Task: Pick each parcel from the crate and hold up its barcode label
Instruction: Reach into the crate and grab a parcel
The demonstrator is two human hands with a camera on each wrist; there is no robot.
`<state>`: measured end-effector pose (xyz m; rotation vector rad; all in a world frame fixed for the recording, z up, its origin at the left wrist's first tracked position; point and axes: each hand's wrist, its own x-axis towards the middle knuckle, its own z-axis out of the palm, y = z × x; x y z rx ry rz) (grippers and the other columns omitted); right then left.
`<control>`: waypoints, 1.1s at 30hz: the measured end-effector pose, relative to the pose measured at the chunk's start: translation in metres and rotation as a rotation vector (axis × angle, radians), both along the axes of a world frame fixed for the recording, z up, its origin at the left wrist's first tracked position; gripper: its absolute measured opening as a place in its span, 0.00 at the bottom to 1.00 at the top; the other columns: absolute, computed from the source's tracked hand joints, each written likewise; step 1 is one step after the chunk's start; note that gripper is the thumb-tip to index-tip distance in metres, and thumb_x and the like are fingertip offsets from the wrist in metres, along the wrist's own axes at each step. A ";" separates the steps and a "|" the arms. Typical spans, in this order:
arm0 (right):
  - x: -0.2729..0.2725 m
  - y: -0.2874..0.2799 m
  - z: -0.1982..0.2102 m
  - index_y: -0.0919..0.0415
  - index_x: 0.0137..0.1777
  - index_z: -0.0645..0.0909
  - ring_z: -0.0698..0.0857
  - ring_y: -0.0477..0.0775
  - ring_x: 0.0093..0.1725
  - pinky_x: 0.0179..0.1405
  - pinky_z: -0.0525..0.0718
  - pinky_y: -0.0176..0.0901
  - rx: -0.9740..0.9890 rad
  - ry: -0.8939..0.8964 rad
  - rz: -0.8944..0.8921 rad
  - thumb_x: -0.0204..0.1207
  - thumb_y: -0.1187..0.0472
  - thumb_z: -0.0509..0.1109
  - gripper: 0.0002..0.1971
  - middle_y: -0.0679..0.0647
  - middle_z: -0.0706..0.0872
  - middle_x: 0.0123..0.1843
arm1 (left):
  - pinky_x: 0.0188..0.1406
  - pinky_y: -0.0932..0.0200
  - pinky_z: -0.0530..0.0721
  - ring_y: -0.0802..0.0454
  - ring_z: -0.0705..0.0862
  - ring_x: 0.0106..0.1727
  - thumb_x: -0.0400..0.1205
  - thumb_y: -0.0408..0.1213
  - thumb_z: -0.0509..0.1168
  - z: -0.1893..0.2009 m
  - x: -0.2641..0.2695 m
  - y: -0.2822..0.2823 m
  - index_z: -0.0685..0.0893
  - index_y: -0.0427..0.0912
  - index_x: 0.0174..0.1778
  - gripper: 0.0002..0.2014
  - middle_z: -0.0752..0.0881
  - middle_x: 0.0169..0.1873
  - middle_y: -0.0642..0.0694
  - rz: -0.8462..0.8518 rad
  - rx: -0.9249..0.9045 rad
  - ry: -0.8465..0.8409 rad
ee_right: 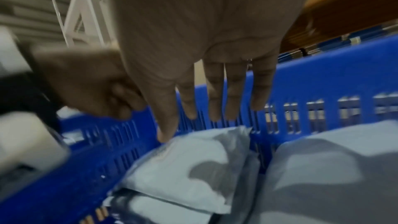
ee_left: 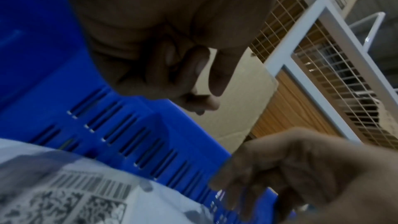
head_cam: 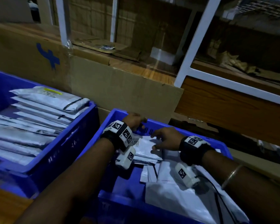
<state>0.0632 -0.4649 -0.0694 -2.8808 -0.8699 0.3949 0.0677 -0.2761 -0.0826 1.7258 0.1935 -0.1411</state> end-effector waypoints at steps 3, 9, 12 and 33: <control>-0.010 -0.017 0.011 0.53 0.52 0.89 0.88 0.49 0.46 0.43 0.81 0.39 0.028 0.066 -0.029 0.68 0.51 0.82 0.14 0.51 0.91 0.46 | 0.17 0.67 0.66 0.56 0.71 0.12 0.80 0.31 0.67 -0.001 -0.005 -0.009 0.83 0.32 0.38 0.07 0.80 0.12 0.49 -0.051 -0.014 -0.022; -0.039 -0.048 0.022 0.52 0.44 0.90 0.83 0.38 0.35 0.39 0.79 0.30 -0.101 0.221 -0.043 0.67 0.54 0.84 0.08 0.45 0.88 0.37 | 0.16 0.67 0.65 0.56 0.70 0.14 0.82 0.39 0.68 -0.005 -0.009 -0.019 0.86 0.35 0.40 0.10 0.84 0.19 0.48 -0.146 0.146 -0.023; -0.052 -0.056 0.018 0.49 0.42 0.89 0.81 0.31 0.29 0.33 0.75 0.23 -0.141 0.280 -0.051 0.64 0.53 0.85 0.10 0.40 0.85 0.32 | 0.15 0.67 0.64 0.59 0.66 0.11 0.83 0.41 0.67 -0.003 -0.014 -0.025 0.83 0.39 0.38 0.11 0.84 0.27 0.42 -0.197 0.192 -0.011; -0.093 -0.056 0.002 0.55 0.46 0.85 0.83 0.40 0.32 0.45 0.85 0.40 -0.218 0.409 -0.065 0.59 0.50 0.88 0.20 0.43 0.86 0.32 | 0.14 0.68 0.62 0.58 0.62 0.10 0.85 0.41 0.65 -0.001 -0.019 -0.030 0.83 0.36 0.50 0.10 0.85 0.30 0.43 -0.237 0.211 0.042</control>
